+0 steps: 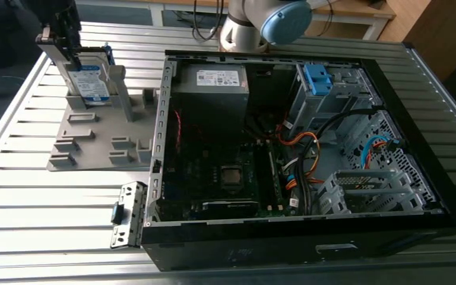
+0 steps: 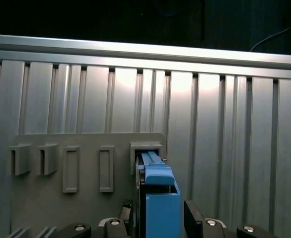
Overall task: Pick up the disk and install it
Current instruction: 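Pick up the disk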
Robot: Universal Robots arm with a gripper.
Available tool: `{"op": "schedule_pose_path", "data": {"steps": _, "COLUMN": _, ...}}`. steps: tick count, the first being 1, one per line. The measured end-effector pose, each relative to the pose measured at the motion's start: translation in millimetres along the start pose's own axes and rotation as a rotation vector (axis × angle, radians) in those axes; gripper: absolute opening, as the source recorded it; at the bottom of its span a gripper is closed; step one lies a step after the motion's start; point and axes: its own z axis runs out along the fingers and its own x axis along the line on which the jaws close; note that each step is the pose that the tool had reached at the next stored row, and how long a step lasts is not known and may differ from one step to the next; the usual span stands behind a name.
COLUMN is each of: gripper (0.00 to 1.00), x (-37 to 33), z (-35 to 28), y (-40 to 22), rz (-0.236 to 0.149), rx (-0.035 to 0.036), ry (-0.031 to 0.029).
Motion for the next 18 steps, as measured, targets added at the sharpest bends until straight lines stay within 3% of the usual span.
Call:
{"op": "schedule_pose_path", "data": {"steps": 3, "gripper": 0.53, "x": 0.1, "z": 3.7, "y": 0.0, "rz": 0.000, "rx": 0.0000, "ry": 0.0000}}
{"op": "schedule_pose_path", "data": {"steps": 12, "gripper": 0.51, "x": 0.1, "z": 4.1, "y": 0.0, "rz": 0.000, "rx": 0.0000, "ry": 0.0000}}
{"op": "schedule_pose_path", "data": {"steps": 14, "gripper": 0.39, "x": 0.2, "z": 4.2, "y": -0.1, "rz": 0.000, "rx": -0.0001, "ry": 0.0002}}
{"op": "schedule_pose_path", "data": {"steps": 18, "gripper": 0.36, "x": 0.2, "z": 4.4, "y": -0.1, "rz": 0.000, "rx": -0.0001, "ry": 0.0000}}
